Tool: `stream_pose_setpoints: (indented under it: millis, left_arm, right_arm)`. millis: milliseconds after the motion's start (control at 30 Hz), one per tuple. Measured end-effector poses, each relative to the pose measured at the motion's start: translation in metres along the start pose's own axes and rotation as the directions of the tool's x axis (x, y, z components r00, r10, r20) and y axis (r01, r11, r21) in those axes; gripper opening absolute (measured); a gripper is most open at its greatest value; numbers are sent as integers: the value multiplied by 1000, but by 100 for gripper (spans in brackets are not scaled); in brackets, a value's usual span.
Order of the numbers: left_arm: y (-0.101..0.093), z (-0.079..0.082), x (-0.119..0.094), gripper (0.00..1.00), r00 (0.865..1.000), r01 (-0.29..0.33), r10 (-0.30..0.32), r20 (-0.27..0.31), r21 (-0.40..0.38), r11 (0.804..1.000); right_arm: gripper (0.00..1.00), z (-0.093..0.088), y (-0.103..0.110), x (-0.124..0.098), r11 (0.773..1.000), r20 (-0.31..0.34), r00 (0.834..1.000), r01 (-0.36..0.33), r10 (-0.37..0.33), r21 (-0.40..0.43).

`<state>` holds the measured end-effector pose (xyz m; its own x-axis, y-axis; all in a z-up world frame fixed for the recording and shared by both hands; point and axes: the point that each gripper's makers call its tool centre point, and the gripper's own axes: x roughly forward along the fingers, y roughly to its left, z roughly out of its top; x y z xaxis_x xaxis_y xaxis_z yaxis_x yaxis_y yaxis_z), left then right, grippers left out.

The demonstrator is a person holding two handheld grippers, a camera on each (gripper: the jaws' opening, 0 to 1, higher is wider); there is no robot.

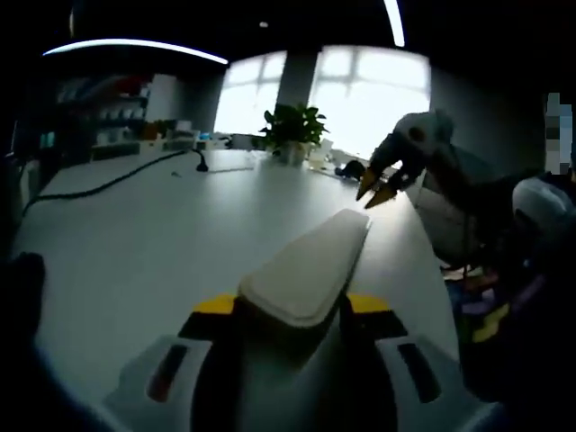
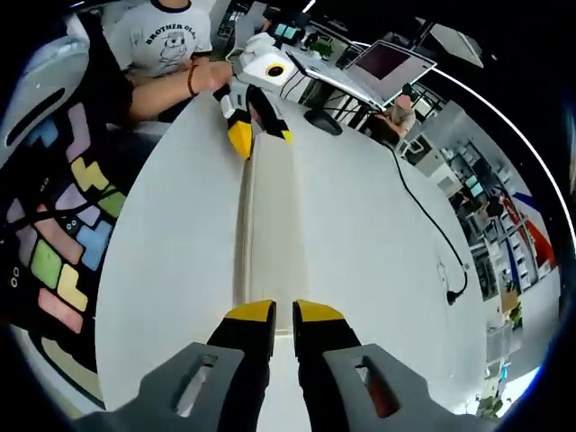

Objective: Arrange the utensils inside the cutlery case until each visible utensil rests in its matching compartment.

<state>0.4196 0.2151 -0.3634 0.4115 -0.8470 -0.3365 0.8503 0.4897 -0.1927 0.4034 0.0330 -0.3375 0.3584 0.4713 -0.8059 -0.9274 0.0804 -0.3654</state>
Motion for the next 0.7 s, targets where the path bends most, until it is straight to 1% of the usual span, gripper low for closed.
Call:
stream_pose_setpoints:
  millis: [33,100,133,200,233,267,300,333,367,533,600,633,700]
  left_arm:
    - [0,0,0,46,1000,0,0,-1,0,1000]
    - [-1,0,0,46,1000,-1,1,-1,1,1000]
    - [-1,0,0,46,1000,-1,1,-1,1,1000]
    - [-1,0,0,46,1000,-1,1,0,0,1000]
    - [-1,-1,0,46,1000,0,0,0,0,1000]
    - [-2,-1,0,46,1000,0,0,-1,2,1000]
    - [-1,-1,0,46,1000,0,0,0,3,1000]
    - [-1,-1,0,46,1000,0,0,0,3,1000]
    - [-1,-1,0,46,1000,0,0,0,4,1000]
    - [-1,-1,0,46,1000,1,-1,-1,6,1000]
    - [-2,-1,0,46,1000,0,0,-2,7,1000]
    - [-2,-1,1,46,1000,-1,1,-2,8,1000]
    - [-2,-1,0,46,1000,-4,5,-4,8,1000]
  right_arm:
    - [7,-1,-1,2,1000,-25,999,-21,21,11]
    - [7,0,4,8,994,-42,994,-98,100,45]
    - [7,1,6,10,991,-49,991,-123,126,54]
    - [7,0,10,13,985,-82,982,-171,173,37]
    - [7,1,9,14,984,-89,980,-180,180,15]
    - [7,4,6,15,985,-79,982,-170,171,19]
    - [7,3,3,16,985,-91,981,-168,170,35]
    - [7,0,3,16,982,-117,976,-178,184,56]
    - [7,1,5,17,980,-116,973,-192,198,60]
    - [8,0,5,17,966,-164,954,-235,251,109]
    - [7,-2,8,17,951,-179,940,-265,292,162]
    - [7,-2,7,17,946,-186,936,-266,299,183]
    - [7,-1,6,18,944,-195,930,-279,311,175]
